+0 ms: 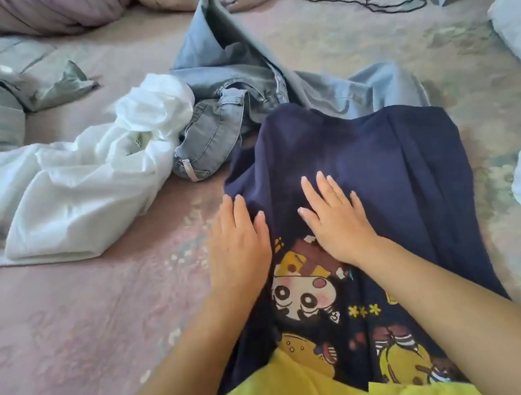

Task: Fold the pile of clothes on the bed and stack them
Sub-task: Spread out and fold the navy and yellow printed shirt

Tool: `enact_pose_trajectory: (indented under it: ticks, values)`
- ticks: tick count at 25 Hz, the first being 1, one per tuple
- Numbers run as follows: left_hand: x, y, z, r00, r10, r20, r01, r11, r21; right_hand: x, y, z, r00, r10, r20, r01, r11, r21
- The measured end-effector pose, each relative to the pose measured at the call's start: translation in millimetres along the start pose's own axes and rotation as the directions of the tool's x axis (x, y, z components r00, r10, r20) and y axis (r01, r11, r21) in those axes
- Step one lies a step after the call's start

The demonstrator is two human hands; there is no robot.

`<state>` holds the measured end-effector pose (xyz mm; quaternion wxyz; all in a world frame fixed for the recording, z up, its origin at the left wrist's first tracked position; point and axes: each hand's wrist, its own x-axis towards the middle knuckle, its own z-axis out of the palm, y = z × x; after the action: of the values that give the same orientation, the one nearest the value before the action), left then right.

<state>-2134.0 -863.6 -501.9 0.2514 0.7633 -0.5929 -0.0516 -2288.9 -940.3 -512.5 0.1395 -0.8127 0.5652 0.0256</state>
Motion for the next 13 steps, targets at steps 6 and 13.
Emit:
enact_pose_trajectory:
  ticks: [6,13]
  values:
    - [108.1,5.0,12.2,0.84,-0.49,0.234,0.527,0.84,-0.131,19.0,6.2,-28.9,0.993,0.045,0.108,-0.058,0.991,0.124]
    - [109.6,43.5,-1.3,0.891,-0.436,0.125,0.409,0.654,-0.637,45.2,4.5,-104.6,0.987,0.156,-0.042,-0.08,0.695,0.714]
